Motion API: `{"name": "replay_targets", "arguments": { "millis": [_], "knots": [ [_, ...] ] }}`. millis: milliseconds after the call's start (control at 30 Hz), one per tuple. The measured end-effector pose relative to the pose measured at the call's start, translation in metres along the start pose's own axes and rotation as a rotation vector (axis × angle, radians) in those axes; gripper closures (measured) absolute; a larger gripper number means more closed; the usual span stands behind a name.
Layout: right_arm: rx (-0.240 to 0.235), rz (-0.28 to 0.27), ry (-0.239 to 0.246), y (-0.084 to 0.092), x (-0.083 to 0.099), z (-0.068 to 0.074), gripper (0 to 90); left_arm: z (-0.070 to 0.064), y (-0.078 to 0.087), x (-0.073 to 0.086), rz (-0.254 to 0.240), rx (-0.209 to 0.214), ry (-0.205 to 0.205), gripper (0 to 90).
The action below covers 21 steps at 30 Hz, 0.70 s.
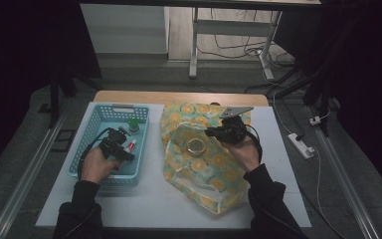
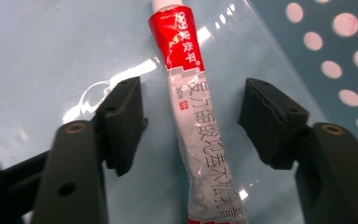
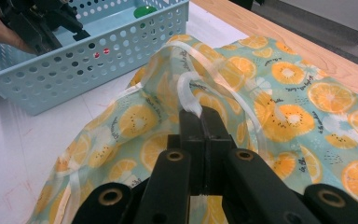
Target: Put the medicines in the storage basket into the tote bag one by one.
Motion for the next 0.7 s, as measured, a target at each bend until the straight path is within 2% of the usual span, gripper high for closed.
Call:
{"name": "replay_targets", "arguments": {
  "millis": [367,700],
  "knots": [
    [0.0,0.0,-0.001,0.0005,0.0001,0.0003,90.0,0.0018,0.0017,-0.0007,-0.015,0.017,0.033,65.6],
    [0.0,-0.003,0.0,0.001,0.0,0.0002,90.0,0.0022,0.0027,-0.0009,-0.013,0.041,0.064,70.9]
  ]
}}
Point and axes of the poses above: each handheld gripper's, and its own axes: y roughly backward along the jaws, x roughly out of its underside, z roughly to its left, the point moved 8 cm from there along -y, roughly forward along the jaws, and after that the axes turned 7 degrees about -x, right-handed, at the moved point
